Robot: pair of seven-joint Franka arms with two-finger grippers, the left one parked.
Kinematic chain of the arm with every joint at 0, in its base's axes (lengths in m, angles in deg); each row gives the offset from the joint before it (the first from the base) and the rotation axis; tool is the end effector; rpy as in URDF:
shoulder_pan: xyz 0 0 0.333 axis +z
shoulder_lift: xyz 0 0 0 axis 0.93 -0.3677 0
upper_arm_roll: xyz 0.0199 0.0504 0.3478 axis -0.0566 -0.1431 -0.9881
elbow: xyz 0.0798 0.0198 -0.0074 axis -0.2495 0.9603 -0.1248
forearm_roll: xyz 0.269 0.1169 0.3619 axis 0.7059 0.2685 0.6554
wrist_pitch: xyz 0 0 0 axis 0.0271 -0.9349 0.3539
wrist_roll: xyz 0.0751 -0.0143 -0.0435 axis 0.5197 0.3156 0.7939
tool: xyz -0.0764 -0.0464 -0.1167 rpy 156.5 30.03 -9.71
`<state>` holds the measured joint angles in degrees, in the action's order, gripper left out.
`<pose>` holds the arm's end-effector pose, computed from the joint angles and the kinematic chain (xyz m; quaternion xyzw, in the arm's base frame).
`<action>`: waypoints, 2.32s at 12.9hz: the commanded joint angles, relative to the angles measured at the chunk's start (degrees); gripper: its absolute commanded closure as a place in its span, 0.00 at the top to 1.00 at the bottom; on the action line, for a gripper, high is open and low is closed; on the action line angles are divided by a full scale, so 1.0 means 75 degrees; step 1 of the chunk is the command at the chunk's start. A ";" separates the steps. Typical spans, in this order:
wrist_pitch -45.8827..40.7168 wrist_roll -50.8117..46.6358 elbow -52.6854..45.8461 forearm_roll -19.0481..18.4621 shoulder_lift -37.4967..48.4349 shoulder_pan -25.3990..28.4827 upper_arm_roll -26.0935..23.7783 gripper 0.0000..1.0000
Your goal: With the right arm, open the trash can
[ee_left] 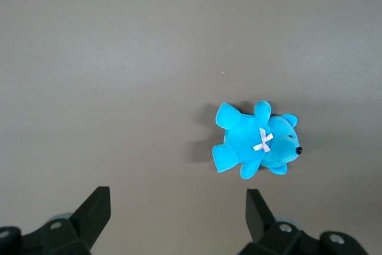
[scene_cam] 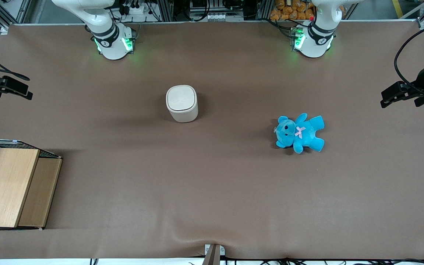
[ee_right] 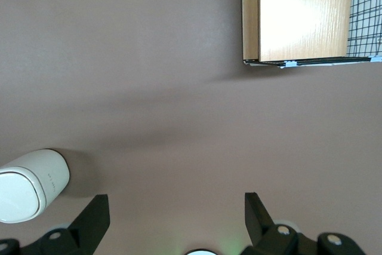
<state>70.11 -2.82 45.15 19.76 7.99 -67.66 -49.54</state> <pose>0.6172 -0.0379 0.6155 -0.9975 0.0490 0.0499 0.0119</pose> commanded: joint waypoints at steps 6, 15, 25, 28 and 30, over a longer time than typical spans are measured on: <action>-0.0415 -0.0331 0.0022 0.0315 0.0045 0.0167 0.0001 0.83; -0.0697 -0.2391 0.0022 0.0361 0.0057 0.0214 -0.1485 0.24; 0.0202 -0.3167 0.1495 0.1135 0.0582 0.0261 -0.2471 0.00; 0.0883 -0.3726 0.2294 0.1135 0.0888 0.0261 -0.2974 0.00; 0.1374 -0.4289 0.2738 0.1135 0.0994 0.0261 -0.3489 0.00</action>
<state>76.83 -31.32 60.51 27.34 12.13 -65.29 -72.98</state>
